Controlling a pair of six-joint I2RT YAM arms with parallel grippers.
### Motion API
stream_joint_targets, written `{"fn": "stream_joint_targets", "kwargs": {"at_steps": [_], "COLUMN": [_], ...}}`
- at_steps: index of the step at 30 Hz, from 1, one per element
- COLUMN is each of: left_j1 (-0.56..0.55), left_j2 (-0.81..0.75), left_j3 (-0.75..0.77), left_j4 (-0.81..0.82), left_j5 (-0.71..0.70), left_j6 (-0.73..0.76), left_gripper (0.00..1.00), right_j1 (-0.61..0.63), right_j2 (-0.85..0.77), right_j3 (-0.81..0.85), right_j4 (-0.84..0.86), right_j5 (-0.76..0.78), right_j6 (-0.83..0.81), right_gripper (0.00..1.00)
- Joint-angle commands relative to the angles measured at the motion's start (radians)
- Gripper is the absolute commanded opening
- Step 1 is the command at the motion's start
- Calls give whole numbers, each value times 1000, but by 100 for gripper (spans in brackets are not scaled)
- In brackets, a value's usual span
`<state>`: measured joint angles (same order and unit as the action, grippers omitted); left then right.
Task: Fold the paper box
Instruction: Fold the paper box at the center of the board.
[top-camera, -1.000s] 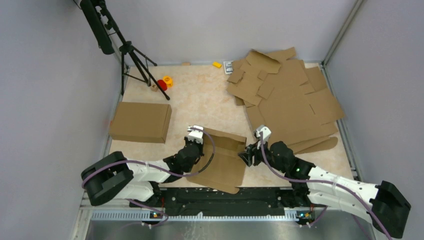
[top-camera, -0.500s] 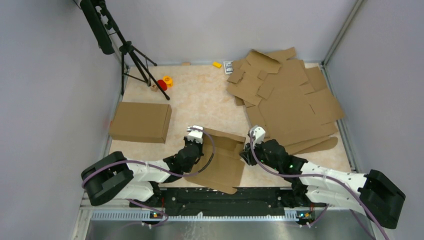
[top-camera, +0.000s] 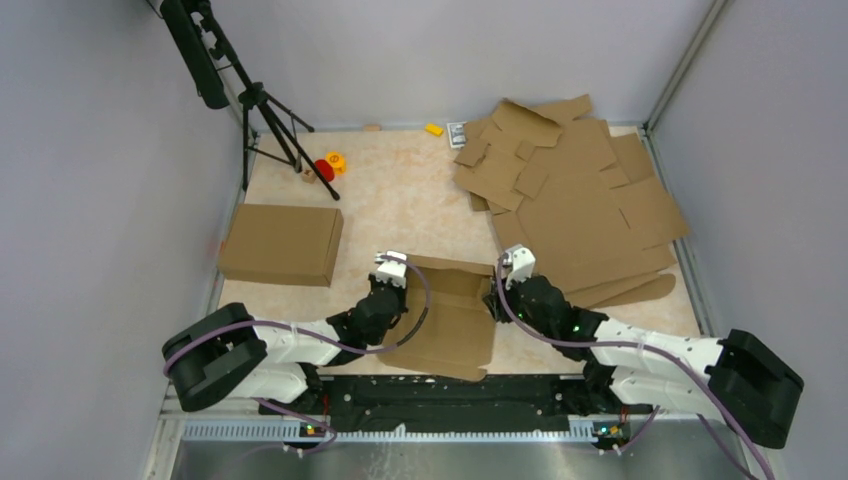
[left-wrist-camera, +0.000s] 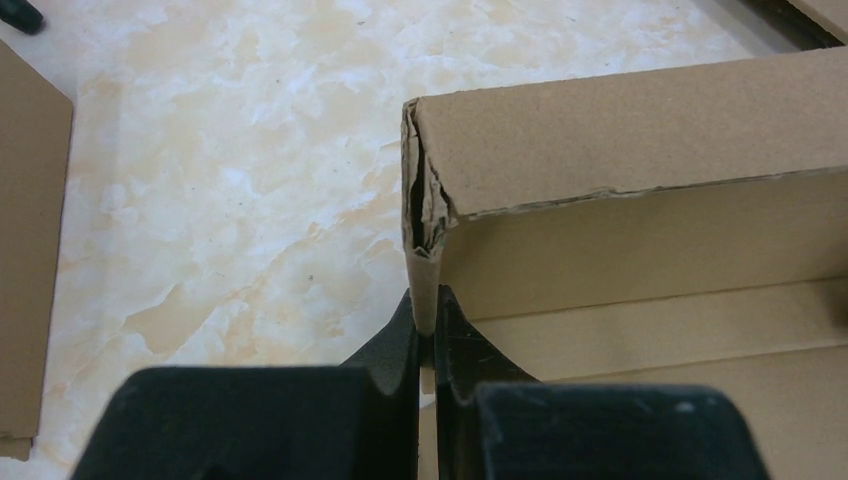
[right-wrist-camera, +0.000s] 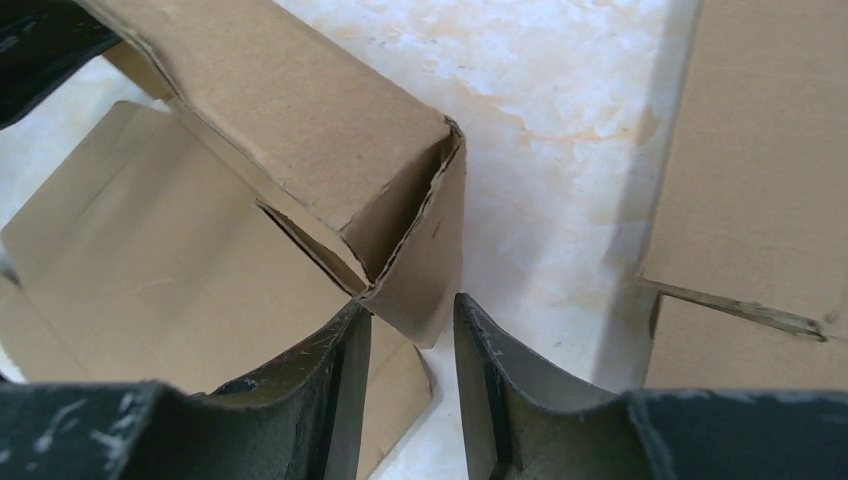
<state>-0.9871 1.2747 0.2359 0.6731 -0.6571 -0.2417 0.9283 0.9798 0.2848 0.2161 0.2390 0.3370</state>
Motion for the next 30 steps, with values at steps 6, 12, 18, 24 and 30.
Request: {"fn": "stream_joint_targets", "kwargs": {"at_steps": [6,12,18,24,30], "left_j1": [-7,-8,-8,-8,-8], "left_j2": [13,17,14,13,3], "left_j3": [29,29,29,28,31], "left_j4": [49,51,49,48,45], "left_j5": [16,17,16,16,17], "left_j6": [-5,-8,-8,-8,-8], "left_gripper": [0,0,0,0,0], "right_j1": [3,4,3,2,1], "right_j2": [32,88,120,155,190], "right_j3": [72,105,123,135,156], "right_j4": [-11,-27,-5,12,21], "right_j5": [142,192,208,212,209], "right_j6": [38,57,57,49,47], "right_gripper": [29,36,34,43,24]}}
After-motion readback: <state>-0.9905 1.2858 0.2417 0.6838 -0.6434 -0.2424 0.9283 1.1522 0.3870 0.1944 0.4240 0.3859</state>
